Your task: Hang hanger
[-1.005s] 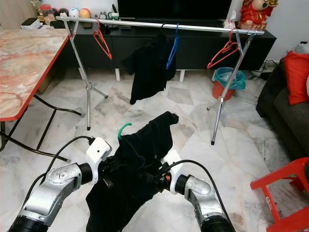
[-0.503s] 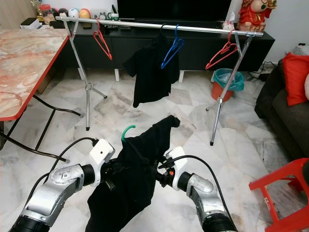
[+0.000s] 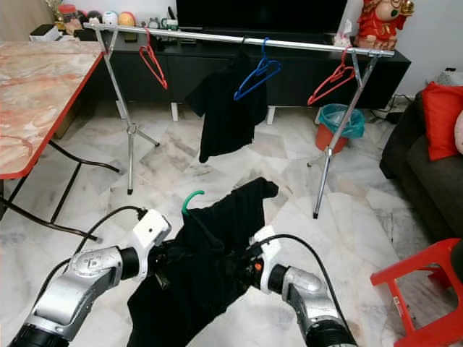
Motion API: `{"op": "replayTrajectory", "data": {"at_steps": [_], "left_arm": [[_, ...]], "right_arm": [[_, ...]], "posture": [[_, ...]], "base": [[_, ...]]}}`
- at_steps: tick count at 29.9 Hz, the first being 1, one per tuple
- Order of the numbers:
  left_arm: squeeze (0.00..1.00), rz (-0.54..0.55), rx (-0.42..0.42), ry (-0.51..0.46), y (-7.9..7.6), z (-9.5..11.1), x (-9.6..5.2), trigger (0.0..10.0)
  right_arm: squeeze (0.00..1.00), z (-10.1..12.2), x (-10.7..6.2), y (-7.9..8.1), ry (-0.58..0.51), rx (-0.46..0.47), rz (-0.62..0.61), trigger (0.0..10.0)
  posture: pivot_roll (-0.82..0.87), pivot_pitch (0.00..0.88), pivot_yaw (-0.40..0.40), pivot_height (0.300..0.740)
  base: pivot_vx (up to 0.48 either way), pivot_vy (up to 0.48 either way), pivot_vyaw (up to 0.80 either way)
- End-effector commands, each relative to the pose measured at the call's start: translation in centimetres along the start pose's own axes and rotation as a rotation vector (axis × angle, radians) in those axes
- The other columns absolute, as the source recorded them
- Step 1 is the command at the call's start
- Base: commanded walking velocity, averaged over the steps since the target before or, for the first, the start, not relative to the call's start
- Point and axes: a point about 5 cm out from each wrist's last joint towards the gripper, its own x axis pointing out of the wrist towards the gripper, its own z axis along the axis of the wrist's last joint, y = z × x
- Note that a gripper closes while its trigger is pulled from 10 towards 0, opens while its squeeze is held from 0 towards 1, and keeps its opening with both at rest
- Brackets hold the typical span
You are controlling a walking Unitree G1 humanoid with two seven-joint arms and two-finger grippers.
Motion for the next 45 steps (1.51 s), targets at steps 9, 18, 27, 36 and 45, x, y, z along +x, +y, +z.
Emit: {"op": "replayTrajectory", "data": {"at_steps": [9,18,27,36,45], "left_arm": [[0.00,-0.031,0.019,-0.031,-0.5,0.9,0.4,10.0],[0.00,-0.037,0.012,-0.039,-0.7,1.0,0.3,10.0],[0.00,-0.055,0.015,-0.040,-0.9,1.1,0.3,10.0],[0.00,-0.065,0.011,-0.043,-1.1,1.2,0.3,10.0],[0.00,-0.075,0.007,-0.053,-1.1,1.4,0.4,10.0]], "right_arm": [[0.00,1.4,-0.4,-0.9,-0.064,-0.013,-0.085,10.0],[0.00,1.6,0.4,-0.3,-0.110,0.048,-0.051,10.0],[0.00,1.2,0.1,-0.3,-0.087,0.055,-0.031,10.0],[0.00,1.3,0.1,-1.0,-0.098,0.056,-0.113,0.0],[0.00,1.0,0.0,-1.0,-0.106,0.081,-0.109,0.0]], "posture": [[-0.03,0.000,-0.090,0.740],[-0.03,0.000,-0.094,0.740],[-0.03,0.000,-0.098,0.740],[-0.02,0.000,-0.101,0.740],[-0.03,0.000,-0.100,0.740]], "base": [[0.000,0.000,0.00],[0.000,0.000,0.00],[0.000,0.000,0.00],[0.000,0.000,0.00],[0.000,0.000,0.00]]}}
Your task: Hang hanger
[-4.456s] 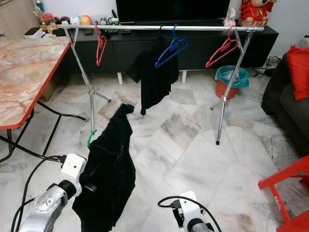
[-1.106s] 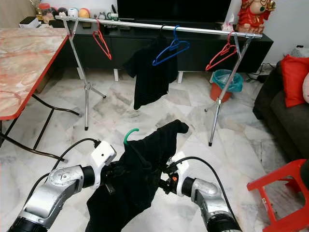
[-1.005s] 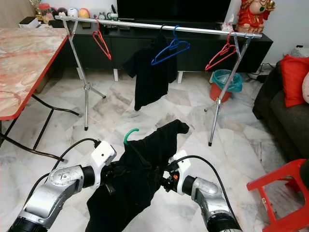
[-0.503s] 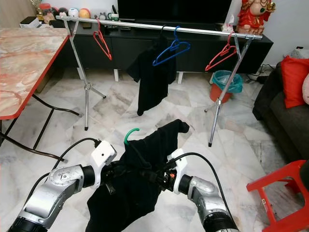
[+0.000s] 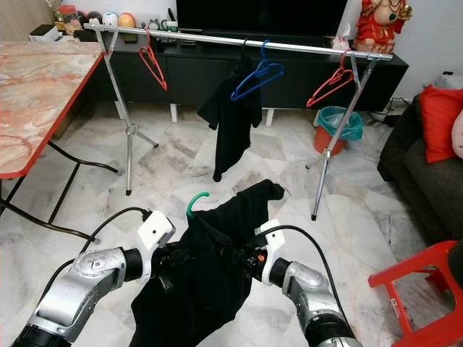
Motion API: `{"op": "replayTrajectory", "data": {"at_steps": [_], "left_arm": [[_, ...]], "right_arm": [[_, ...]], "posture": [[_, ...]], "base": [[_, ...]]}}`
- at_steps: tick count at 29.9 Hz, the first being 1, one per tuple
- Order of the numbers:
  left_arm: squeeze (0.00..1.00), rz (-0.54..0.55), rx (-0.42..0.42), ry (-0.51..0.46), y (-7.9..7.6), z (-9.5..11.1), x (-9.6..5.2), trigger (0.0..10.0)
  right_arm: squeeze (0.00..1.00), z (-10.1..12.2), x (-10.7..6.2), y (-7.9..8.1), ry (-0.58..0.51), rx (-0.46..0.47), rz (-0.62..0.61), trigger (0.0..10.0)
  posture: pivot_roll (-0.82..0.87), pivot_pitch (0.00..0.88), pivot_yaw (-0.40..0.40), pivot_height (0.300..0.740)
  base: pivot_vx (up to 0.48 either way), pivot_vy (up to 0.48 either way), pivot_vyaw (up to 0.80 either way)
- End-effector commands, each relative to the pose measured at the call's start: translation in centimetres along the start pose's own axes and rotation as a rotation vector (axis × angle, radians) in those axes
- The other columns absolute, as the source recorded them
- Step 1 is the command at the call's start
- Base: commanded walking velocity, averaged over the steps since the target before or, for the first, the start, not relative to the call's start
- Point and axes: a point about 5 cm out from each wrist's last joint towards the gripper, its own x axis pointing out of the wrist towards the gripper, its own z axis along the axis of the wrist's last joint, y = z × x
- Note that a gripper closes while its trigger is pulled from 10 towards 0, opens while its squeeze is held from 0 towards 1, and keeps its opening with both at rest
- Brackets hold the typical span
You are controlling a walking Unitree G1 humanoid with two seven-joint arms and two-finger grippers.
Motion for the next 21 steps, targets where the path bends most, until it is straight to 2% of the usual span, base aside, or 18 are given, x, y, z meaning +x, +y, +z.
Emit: {"op": "replayTrajectory", "data": {"at_steps": [1,21], "left_arm": [[0.00,-0.032,0.031,-0.044,-0.46,1.31,0.04,10.0],[0.00,-0.048,0.022,-0.064,-0.43,1.74,-0.28,10.0]], "right_arm": [[0.00,-0.01,-0.18,-0.21,-0.013,0.013,-0.008,0.0],[0.00,-0.33,-0.20,-0.32,-0.017,0.025,-0.014,0.0]], "posture": [[-0.03,0.000,-0.100,0.740],[-0.03,0.000,-0.097,0.740]], "base": [[0.000,0.000,0.00],[0.000,0.000,0.00]]}}
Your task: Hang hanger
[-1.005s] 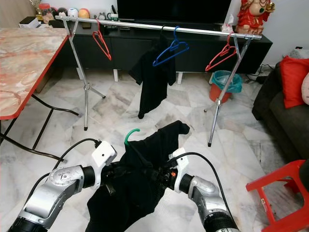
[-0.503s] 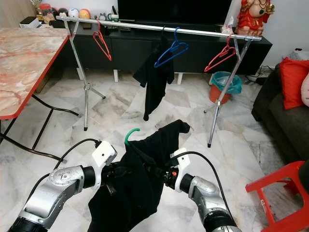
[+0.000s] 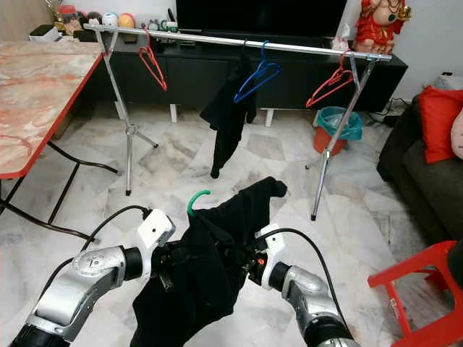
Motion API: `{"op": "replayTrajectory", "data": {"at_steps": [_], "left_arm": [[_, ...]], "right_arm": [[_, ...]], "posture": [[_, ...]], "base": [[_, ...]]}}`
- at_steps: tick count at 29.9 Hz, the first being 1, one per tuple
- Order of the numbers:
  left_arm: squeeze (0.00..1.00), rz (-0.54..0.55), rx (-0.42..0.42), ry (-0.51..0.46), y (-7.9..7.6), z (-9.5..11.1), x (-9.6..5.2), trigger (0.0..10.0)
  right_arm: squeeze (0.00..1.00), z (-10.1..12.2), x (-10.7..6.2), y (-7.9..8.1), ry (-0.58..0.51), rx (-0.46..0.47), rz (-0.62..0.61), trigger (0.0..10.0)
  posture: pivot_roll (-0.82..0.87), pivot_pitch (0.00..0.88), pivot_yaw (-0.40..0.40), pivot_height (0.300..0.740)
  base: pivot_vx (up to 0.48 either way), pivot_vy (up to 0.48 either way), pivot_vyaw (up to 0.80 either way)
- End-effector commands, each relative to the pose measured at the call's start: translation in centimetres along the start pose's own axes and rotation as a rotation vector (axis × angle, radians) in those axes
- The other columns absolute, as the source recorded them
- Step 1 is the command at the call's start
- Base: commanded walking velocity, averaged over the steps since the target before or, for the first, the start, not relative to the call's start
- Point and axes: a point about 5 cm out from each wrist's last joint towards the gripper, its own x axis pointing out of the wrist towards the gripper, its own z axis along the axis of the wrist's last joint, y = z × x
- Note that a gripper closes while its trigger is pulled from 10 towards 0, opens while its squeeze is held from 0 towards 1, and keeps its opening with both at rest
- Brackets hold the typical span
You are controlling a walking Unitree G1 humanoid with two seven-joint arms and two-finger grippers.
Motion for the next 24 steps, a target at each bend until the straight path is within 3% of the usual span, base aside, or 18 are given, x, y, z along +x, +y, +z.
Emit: {"op": "replayTrajectory", "data": {"at_steps": [1,15,21,24], "left_arm": [[0.00,-0.028,0.014,-0.055,-0.3,1.3,-0.1,10.0],[0.00,-0.046,0.019,-0.046,-0.4,1.3,-0.3,10.0],[0.00,-0.042,0.056,0.016,-0.1,0.4,-0.7,10.0],[0.00,-0.055,0.099,0.119,0.3,-1.2,-2.0,10.0]], "right_arm": [[0.00,0.3,-0.2,-0.4,-0.014,-0.003,-0.018,0.0],[0.00,0.4,-0.2,-0.5,-0.019,-0.018,-0.035,0.0],[0.00,0.7,-0.5,-1.0,-0.014,-0.050,-0.071,0.0],[0.00,0.9,-1.0,-1.5,0.005,-0.085,-0.100,0.0]], "posture": [[-0.03,0.000,-0.097,0.740],[-0.02,0.000,-0.093,0.740],[-0.03,0.000,-0.091,0.740],[-0.03,0.000,-0.089,0.740]], "base": [[0.000,0.000,0.00],[0.000,0.000,0.00],[0.000,0.000,0.00],[0.000,0.000,0.00]]}}
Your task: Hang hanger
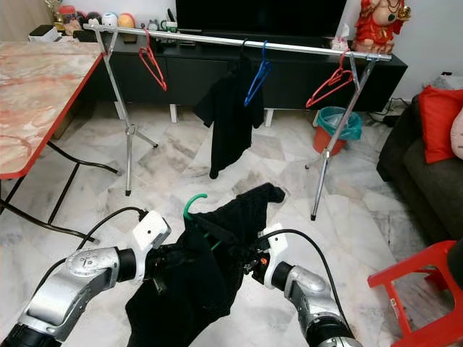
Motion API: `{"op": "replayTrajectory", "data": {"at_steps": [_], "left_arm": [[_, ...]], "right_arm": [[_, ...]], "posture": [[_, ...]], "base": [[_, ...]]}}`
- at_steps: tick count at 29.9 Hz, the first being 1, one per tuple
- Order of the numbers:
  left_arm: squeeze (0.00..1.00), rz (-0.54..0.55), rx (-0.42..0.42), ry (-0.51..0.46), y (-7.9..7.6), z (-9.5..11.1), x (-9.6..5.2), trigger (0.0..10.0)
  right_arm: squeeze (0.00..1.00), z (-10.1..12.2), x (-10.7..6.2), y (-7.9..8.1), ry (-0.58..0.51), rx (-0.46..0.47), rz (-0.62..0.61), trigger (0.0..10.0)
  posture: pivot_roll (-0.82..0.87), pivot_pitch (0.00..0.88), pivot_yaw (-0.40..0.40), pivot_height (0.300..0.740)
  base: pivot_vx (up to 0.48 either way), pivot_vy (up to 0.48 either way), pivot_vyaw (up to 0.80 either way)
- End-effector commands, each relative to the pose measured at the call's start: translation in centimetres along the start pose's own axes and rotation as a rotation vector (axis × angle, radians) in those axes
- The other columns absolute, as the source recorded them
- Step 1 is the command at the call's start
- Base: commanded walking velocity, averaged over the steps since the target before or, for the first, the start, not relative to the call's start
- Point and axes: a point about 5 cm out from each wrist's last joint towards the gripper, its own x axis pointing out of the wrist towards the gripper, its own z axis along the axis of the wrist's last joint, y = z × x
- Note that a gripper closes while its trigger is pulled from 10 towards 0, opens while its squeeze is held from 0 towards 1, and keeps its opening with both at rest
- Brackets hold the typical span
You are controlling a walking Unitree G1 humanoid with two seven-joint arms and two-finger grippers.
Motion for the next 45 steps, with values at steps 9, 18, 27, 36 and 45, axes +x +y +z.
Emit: {"op": "replayTrajectory", "data": {"at_steps": [9,18,27,36,45], "left_arm": [[0.00,-0.083,0.096,0.162,-0.1,-2.0,-2.5,10.0],[0.00,-0.153,0.167,0.342,0.2,-3.8,-5.2,10.0],[0.00,-0.056,0.165,0.305,1.5,-3.1,-6.5,10.0],[0.00,0.022,0.223,0.343,2.8,-3.2,-6.9,10.0],[0.00,-0.057,0.159,0.230,1.6,-1.8,-6.0,10.0]], "right_arm": [[0.00,0.6,-0.8,-1.0,0.034,-0.080,-0.036,0.0],[0.00,0.8,-0.8,-1.2,0.094,-0.157,-0.016,0.0],[0.00,0.0,-1.2,-1.4,0.193,-0.222,-0.013,0.0],[0.00,-0.5,-1.1,-1.4,0.238,-0.274,-0.032,0.0],[0.00,-0.3,-0.3,-0.7,0.166,-0.227,-0.034,9.6]], "posture": [[-0.02,0.000,-0.089,0.740],[-0.02,0.000,-0.098,0.740],[-0.01,0.000,-0.103,0.740],[-0.01,0.000,-0.092,0.740],[-0.02,0.000,-0.073,0.740]], "base": [[0.000,0.000,0.00],[0.000,0.000,0.00],[0.000,0.000,0.00],[0.000,0.000,0.00],[0.000,0.000,0.00]]}}
